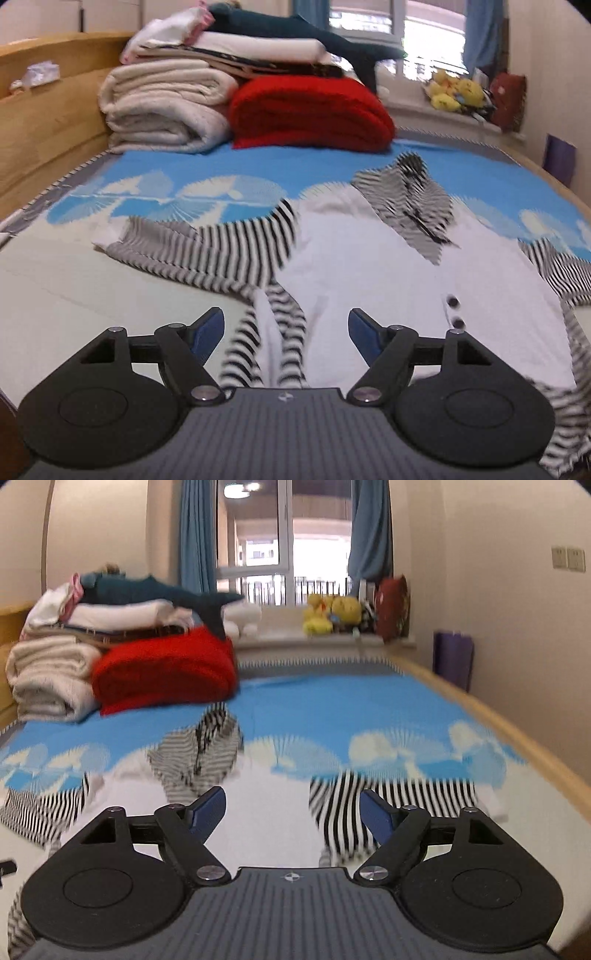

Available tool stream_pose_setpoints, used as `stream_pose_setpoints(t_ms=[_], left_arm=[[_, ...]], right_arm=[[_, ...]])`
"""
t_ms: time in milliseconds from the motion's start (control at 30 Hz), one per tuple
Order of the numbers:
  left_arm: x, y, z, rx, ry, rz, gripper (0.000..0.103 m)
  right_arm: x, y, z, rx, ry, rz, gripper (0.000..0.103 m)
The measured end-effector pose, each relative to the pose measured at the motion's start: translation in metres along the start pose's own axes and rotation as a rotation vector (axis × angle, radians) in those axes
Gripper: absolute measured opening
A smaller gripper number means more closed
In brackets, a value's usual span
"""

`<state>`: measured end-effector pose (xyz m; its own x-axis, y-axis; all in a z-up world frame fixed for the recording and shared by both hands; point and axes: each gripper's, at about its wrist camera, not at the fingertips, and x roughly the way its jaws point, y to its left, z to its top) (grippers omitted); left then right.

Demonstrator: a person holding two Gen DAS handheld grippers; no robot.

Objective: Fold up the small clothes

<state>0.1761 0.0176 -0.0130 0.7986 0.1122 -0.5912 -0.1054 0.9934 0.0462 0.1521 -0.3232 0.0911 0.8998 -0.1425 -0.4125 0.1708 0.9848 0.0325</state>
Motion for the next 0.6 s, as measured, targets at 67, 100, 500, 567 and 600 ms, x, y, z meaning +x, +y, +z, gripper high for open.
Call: stream_pose_setpoints(t_ms=[67, 100, 500, 567, 600], left_arm=[[0.001, 0.005, 0.009, -0.028, -0.011, -0.004, 0.079], [0.001, 0.009, 0.015, -0.047, -0.009, -0.004, 0.079], [0.081, 0.105, 0.132, -0.19, 0.08, 0.232, 0.079], [0.107, 0.121, 0.141, -0.201, 0.068, 0.257, 0.079], [0.118, 0.128, 0.142, -0.2, 0.056, 0.266, 0.079]], right_arm=[[0.008, 0.001, 0.015, 0.003, -0.03, 0.0, 0.082], [0.013, 0.003, 0.021, 0.002, -0.039, -0.004, 0.082], [0.095, 0.063, 0.049, -0.056, 0.046, 0.087, 0.082], [0.109, 0.068, 0.049, -0.046, 0.056, 0.108, 0.082], [0.116, 0.069, 0.046, -0.035, 0.059, 0.112, 0.082]])
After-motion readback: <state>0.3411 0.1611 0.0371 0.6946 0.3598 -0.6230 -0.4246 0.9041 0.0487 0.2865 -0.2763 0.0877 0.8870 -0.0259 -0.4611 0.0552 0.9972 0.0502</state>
